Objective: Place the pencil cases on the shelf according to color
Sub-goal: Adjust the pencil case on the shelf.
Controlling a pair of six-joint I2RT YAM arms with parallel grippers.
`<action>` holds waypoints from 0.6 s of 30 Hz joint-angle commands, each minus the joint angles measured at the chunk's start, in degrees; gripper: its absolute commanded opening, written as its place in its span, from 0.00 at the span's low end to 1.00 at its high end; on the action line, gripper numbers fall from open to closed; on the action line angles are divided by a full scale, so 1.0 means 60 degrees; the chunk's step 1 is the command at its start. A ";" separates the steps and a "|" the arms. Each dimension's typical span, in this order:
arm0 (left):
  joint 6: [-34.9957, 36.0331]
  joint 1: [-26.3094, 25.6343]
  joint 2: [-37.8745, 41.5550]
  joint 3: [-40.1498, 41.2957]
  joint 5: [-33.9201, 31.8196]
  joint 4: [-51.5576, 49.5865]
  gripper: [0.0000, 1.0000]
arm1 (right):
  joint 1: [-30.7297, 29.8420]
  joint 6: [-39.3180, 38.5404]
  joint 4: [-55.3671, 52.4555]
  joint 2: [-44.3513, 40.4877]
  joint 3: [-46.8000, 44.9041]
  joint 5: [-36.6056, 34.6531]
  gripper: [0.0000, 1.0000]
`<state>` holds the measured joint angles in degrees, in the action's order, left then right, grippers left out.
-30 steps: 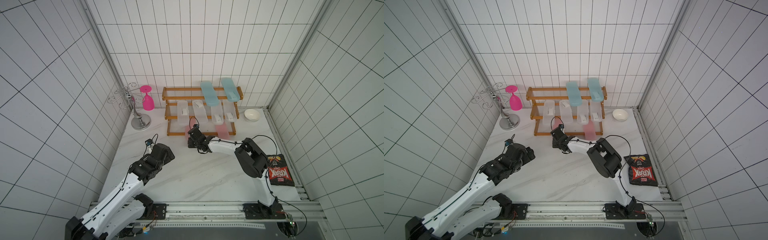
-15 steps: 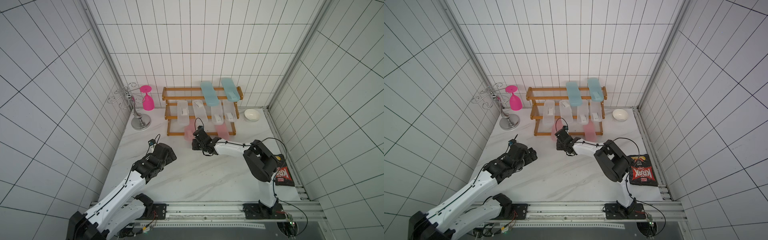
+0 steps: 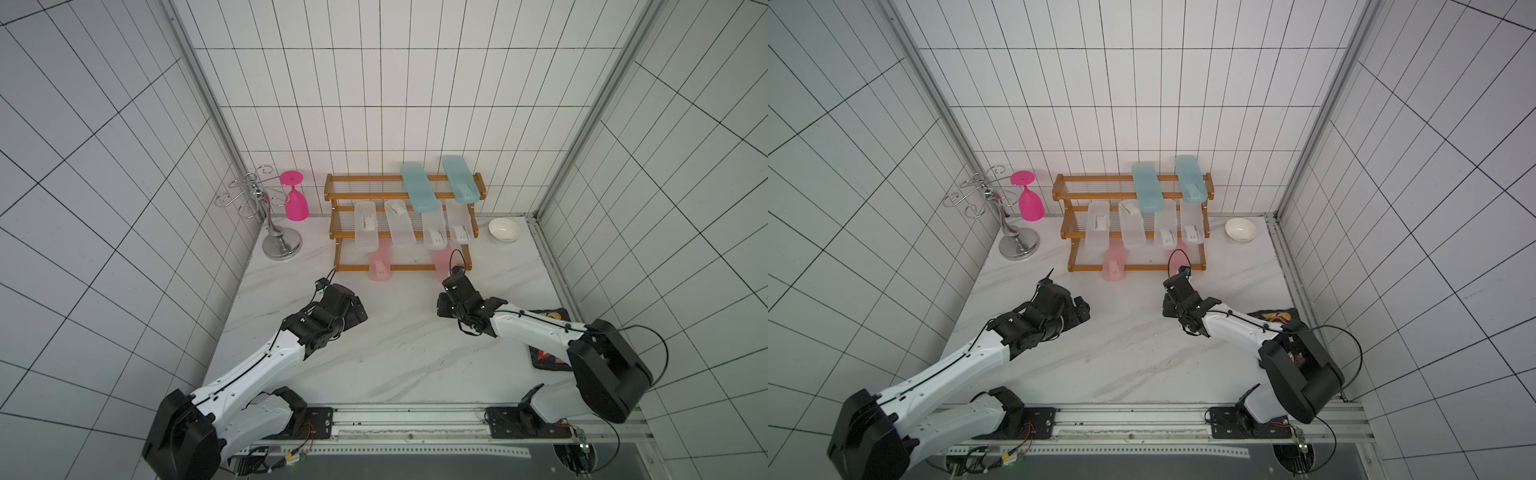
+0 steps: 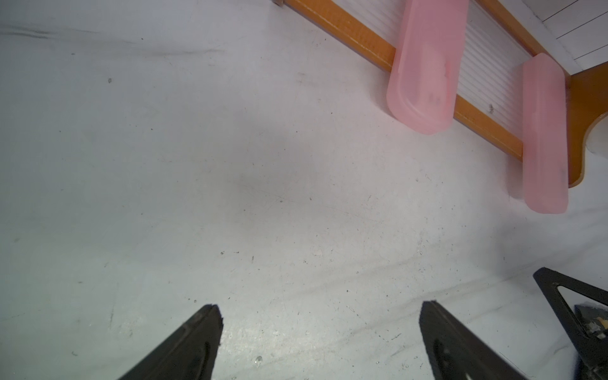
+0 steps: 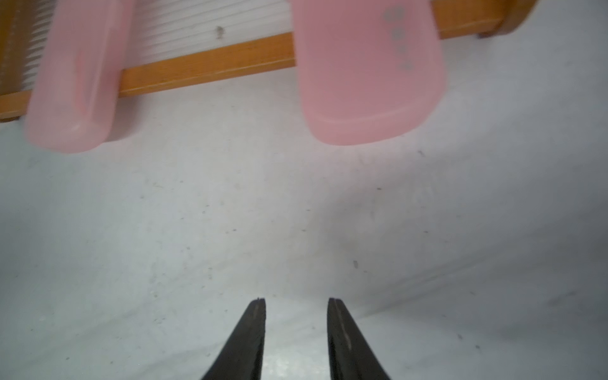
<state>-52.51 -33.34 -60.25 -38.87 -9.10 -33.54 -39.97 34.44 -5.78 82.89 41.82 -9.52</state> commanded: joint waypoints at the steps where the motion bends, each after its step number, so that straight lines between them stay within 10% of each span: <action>1: 0.0225 -0.0064 0.0047 0.0109 0.0205 0.0833 0.98 | 0.0779 -0.0674 -0.0029 -0.0184 -0.0193 0.0266 0.35; 18: 0.0161 -0.0068 0.0791 0.0331 -0.0589 0.0324 0.98 | 0.2464 -0.1310 0.1558 0.2808 0.1719 0.2047 0.32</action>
<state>-52.01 -33.61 -56.25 -37.78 -10.81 -30.83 -25.45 26.35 0.34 97.86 48.99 0.30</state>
